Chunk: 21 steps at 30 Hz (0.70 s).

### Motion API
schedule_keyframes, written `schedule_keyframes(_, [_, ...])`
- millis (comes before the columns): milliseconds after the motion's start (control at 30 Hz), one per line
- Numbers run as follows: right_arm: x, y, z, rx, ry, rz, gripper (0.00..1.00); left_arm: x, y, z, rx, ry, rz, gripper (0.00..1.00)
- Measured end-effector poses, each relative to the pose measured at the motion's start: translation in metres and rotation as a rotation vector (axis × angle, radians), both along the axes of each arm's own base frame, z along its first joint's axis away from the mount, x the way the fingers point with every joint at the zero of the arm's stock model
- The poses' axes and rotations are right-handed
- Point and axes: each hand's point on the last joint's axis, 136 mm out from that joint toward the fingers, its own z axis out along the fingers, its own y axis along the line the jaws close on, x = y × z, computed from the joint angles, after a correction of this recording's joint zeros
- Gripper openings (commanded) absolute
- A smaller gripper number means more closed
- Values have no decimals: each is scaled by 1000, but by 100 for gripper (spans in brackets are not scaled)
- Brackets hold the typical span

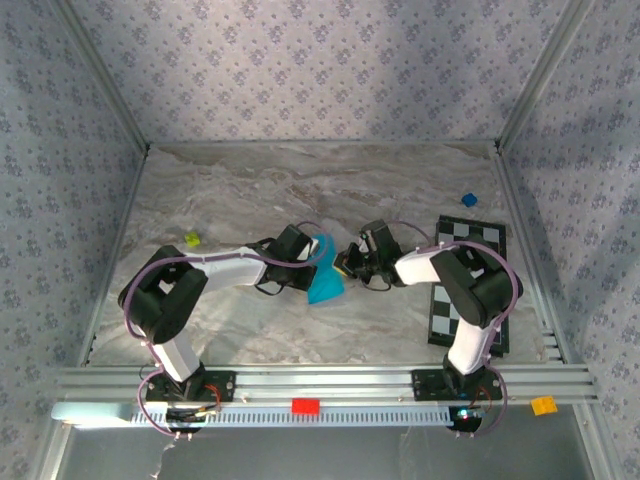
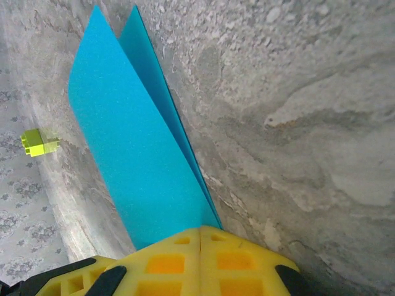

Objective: Fold a paper plane with a square sheet of paper (pick it up from the middle)
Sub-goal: Fold the triangle a second time at the center of the table.

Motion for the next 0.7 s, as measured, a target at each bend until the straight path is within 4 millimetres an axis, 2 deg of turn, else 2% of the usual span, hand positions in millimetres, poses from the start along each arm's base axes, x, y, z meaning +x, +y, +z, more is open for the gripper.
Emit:
schedule_keyframes(167, [6, -16, 3, -19, -17, -53, 2, 1, -1, 0, -1, -4, -2, 0])
schedule_keyframes(300, [11, -22, 21, -12, -56, -63, 3, 1, -1, 0, -1, -3, -2, 0])
schedule_keyframes(433, [7, 0, 49, 4, -114, 18, 2, 1, -1, 0, -1, -3, -2, 0])
schedule_keyframes(500, [3, 11, 53, 14, -120, 49, 2, 1, -1, 0, -1, -3, -2, 0])
schedule_keyframes(600, [-9, 20, 47, 20, -99, 81, 2, 1, -1, 0, -1, -3, -2, 0])
schedule_keyframes(700, [-17, 25, 30, 25, -56, 98, 2, 1, -1, 0, -1, -3, -2, 0])
